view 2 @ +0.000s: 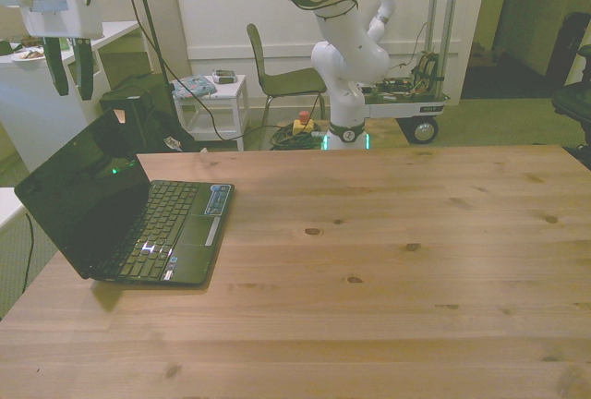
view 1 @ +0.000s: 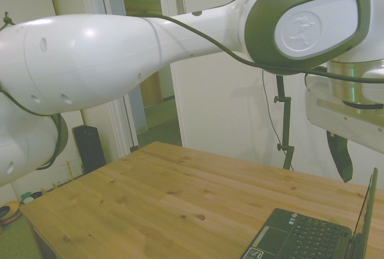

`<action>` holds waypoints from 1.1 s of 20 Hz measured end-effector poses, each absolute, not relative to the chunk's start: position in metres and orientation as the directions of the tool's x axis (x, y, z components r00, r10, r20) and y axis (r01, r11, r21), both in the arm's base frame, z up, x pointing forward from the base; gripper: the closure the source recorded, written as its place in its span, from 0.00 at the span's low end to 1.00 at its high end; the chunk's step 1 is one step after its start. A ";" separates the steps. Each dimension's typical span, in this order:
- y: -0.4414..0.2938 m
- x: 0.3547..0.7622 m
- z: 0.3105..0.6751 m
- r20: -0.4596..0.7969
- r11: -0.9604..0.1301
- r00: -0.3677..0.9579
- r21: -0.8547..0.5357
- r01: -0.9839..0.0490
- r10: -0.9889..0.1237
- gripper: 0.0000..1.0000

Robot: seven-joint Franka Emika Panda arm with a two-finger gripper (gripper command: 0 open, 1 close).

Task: Close the laptop

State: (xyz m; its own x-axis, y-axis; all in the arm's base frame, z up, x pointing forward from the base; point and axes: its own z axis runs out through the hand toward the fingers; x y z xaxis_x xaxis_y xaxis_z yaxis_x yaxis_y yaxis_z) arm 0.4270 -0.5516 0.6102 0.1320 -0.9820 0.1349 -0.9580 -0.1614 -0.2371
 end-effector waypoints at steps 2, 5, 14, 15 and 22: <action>-0.558 0.430 0.607 0.134 -0.160 0.131 -0.236 -0.959 -0.982 1.00; -0.569 0.431 0.604 0.135 -0.157 0.128 -0.235 -0.959 -0.983 1.00; -0.601 0.405 0.589 0.125 -0.097 0.071 -0.217 -0.971 -0.990 1.00; -0.606 0.398 0.586 0.122 -0.083 0.058 -0.213 -0.974 -0.991 1.00; -0.632 0.383 0.547 0.081 -0.033 0.018 -0.187 -0.982 -0.997 1.00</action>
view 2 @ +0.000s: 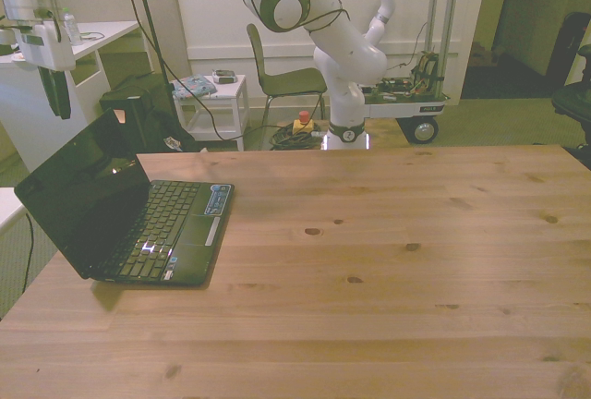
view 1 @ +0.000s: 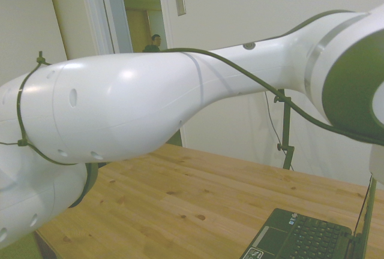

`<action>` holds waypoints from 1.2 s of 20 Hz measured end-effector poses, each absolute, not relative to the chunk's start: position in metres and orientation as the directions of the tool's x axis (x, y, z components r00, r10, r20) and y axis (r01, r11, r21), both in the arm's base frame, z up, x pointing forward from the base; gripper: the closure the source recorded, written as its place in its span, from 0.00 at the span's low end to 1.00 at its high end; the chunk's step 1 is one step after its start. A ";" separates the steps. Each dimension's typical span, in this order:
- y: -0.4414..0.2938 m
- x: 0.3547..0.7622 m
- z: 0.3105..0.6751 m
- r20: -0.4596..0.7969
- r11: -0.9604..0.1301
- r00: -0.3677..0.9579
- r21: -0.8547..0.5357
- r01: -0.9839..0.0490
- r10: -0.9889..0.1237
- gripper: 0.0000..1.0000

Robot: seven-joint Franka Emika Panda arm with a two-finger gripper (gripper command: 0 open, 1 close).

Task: Close the laptop

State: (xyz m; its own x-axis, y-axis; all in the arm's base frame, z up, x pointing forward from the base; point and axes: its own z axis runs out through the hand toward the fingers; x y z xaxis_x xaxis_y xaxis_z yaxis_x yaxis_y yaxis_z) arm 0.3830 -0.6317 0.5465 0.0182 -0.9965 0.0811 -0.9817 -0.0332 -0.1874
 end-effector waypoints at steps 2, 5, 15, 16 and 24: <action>-0.629 0.394 0.544 0.078 -0.043 0.028 -0.196 -0.980 -0.997 1.00; -0.610 0.428 0.541 0.080 -0.085 0.070 -0.204 -0.975 -0.994 1.00; -0.522 0.543 0.509 0.102 -0.228 0.212 -0.187 -0.956 -0.972 1.00; -0.513 0.550 0.502 0.099 -0.239 0.224 -0.182 -0.954 -0.970 1.00; -0.432 0.580 0.443 0.049 -0.299 0.295 -0.152 -0.942 -0.954 1.00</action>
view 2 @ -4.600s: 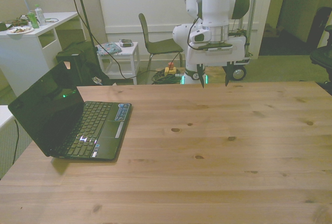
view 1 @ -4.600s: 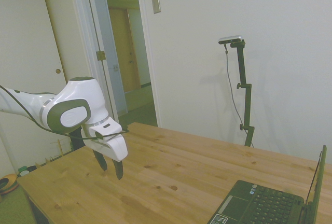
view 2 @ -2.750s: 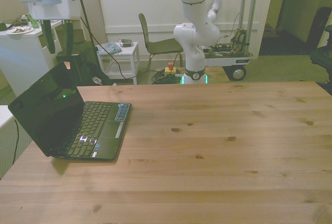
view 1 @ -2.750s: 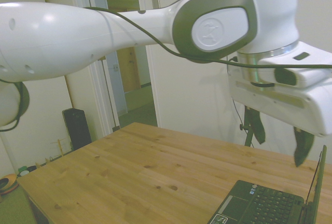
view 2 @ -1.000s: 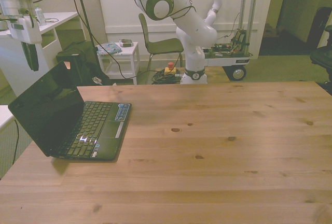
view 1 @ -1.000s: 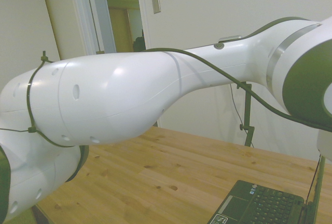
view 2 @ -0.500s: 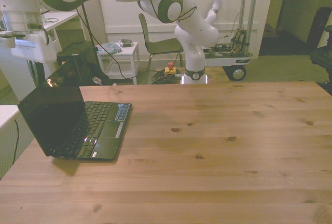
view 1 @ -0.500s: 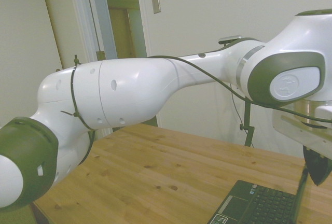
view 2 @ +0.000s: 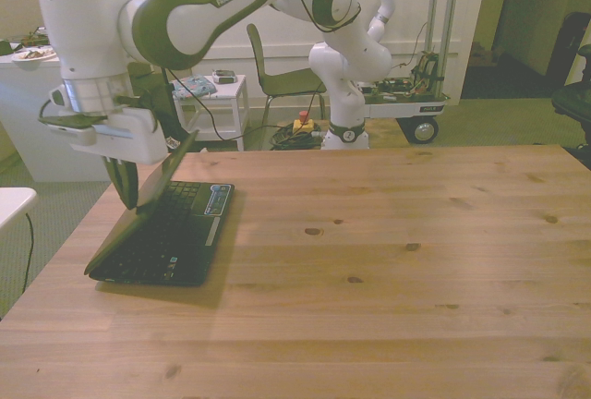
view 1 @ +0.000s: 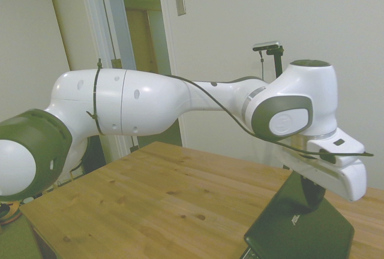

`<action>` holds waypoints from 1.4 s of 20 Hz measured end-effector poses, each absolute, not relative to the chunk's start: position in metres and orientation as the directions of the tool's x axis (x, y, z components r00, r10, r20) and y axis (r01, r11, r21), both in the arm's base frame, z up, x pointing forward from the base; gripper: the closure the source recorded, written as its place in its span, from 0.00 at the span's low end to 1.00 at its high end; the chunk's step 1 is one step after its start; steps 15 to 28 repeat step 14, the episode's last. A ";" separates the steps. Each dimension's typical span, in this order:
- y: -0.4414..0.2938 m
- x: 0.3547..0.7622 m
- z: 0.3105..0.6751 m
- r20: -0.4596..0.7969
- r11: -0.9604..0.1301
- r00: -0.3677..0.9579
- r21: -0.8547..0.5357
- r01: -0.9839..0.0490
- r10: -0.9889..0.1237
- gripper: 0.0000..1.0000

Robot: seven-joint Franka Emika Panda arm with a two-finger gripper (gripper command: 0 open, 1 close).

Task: Close the laptop

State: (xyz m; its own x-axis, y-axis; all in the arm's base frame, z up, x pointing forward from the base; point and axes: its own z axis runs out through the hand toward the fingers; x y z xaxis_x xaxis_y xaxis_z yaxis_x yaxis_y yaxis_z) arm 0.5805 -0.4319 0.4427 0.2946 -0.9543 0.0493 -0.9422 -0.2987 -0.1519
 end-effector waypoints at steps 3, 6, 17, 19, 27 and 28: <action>-0.420 0.576 0.416 0.023 -0.297 0.296 -0.137 -0.945 -0.955 1.00; -0.420 0.567 0.399 0.006 -0.284 0.286 -0.124 -0.951 -0.958 1.00; -0.375 0.564 0.486 0.068 -0.349 0.342 -0.198 -0.916 -0.937 1.00; -0.375 0.564 0.486 0.068 -0.349 0.342 -0.198 -0.916 -0.937 1.00; -0.375 0.564 0.486 0.068 -0.349 0.342 -0.198 -0.916 -0.937 1.00; -0.375 0.564 0.486 0.068 -0.349 0.342 -0.198 -0.916 -0.937 1.00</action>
